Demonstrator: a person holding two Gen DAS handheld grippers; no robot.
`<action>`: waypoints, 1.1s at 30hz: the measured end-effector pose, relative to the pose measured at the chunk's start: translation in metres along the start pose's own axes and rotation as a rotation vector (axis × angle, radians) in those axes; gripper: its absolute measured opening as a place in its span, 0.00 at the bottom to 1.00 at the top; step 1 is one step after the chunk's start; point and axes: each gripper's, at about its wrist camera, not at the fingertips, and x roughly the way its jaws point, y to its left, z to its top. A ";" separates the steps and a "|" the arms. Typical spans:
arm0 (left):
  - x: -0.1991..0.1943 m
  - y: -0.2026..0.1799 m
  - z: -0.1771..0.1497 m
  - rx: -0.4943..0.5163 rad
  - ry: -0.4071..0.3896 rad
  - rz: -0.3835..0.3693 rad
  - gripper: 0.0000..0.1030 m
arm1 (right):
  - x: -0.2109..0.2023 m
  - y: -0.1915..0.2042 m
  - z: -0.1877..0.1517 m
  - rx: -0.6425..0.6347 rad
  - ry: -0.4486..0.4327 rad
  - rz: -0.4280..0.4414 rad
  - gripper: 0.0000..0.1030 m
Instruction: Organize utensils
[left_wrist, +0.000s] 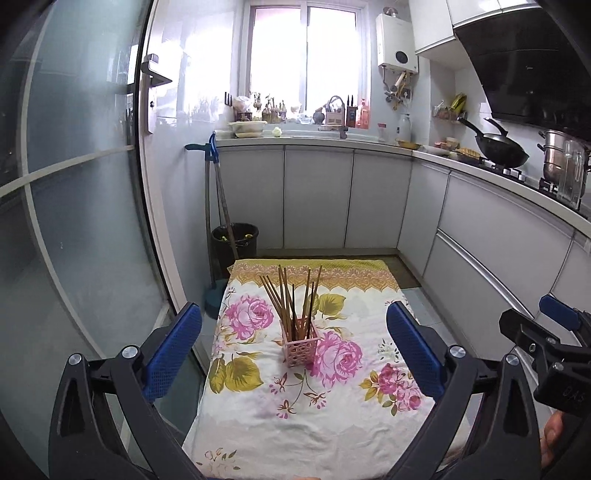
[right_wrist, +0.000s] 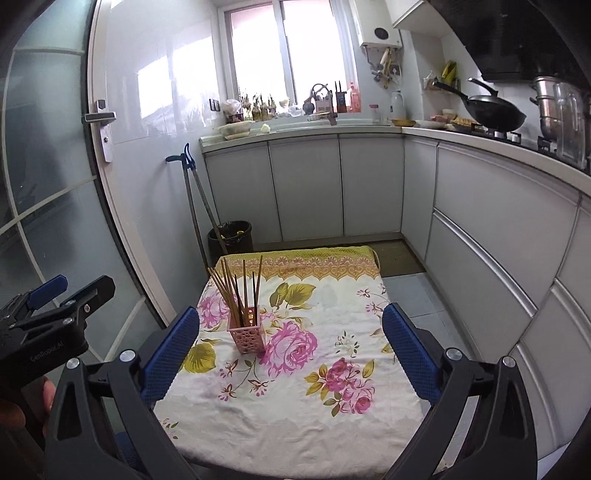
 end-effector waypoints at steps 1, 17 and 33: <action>-0.008 0.000 0.001 -0.001 -0.004 -0.010 0.93 | -0.008 0.003 0.001 -0.005 -0.006 0.003 0.94; -0.037 -0.004 -0.001 0.043 -0.002 -0.026 0.93 | -0.024 0.024 -0.003 -0.030 0.017 -0.023 0.94; -0.024 -0.003 -0.007 0.063 0.048 -0.002 0.93 | -0.009 0.024 -0.008 -0.029 0.059 0.010 0.94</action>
